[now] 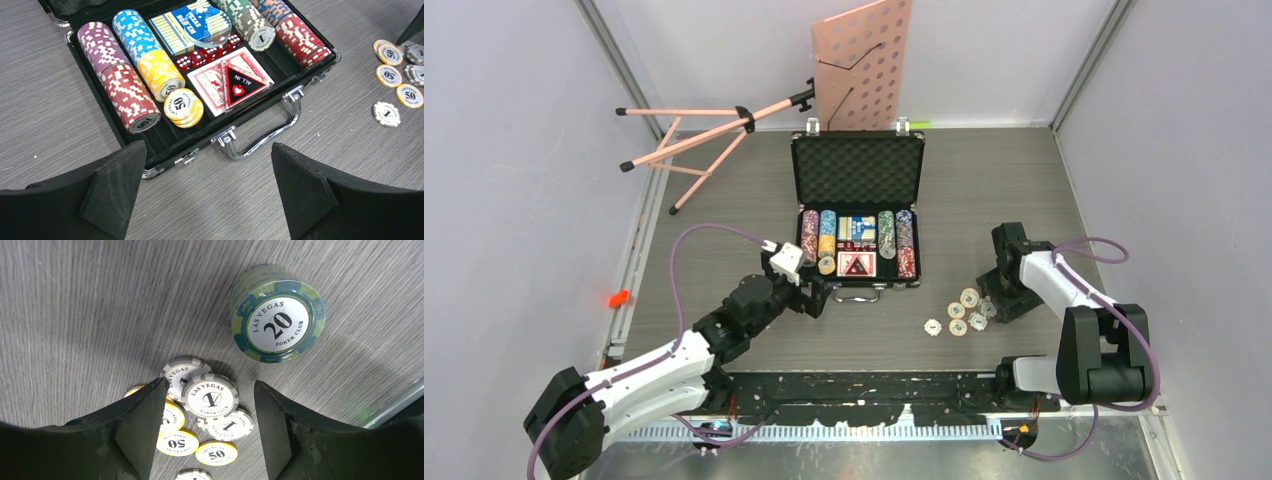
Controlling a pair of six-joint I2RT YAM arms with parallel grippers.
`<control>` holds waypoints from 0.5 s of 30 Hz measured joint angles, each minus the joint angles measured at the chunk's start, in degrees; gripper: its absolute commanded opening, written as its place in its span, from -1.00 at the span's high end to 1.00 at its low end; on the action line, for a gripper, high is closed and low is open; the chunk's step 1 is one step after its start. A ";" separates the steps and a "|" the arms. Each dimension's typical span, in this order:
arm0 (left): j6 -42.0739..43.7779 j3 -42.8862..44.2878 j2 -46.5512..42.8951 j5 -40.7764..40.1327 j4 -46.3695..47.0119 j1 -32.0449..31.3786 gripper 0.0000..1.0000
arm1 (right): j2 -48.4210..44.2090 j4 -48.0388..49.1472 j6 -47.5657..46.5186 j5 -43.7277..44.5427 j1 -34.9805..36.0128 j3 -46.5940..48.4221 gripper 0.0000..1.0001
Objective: Pack up texas hold em set
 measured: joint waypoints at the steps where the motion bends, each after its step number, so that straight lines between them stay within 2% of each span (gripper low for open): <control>1: -0.02 0.00 -0.02 0.00 0.00 0.00 -0.99 | 0.00 0.00 0.00 0.00 0.00 0.00 -0.43; 11: -0.02 0.00 -0.02 0.33 0.00 0.00 -0.99 | -1.36 -1.62 0.00 -0.02 0.00 1.18 -0.47; 12: -0.02 0.00 -0.02 0.42 0.00 0.00 -0.99 | -1.75 -2.01 0.02 0.00 0.00 1.68 -0.50; 15: 0.00 0.00 -0.02 0.46 0.00 0.00 -0.99 | -3.06 -2.78 0.04 0.07 0.00 3.02 -0.84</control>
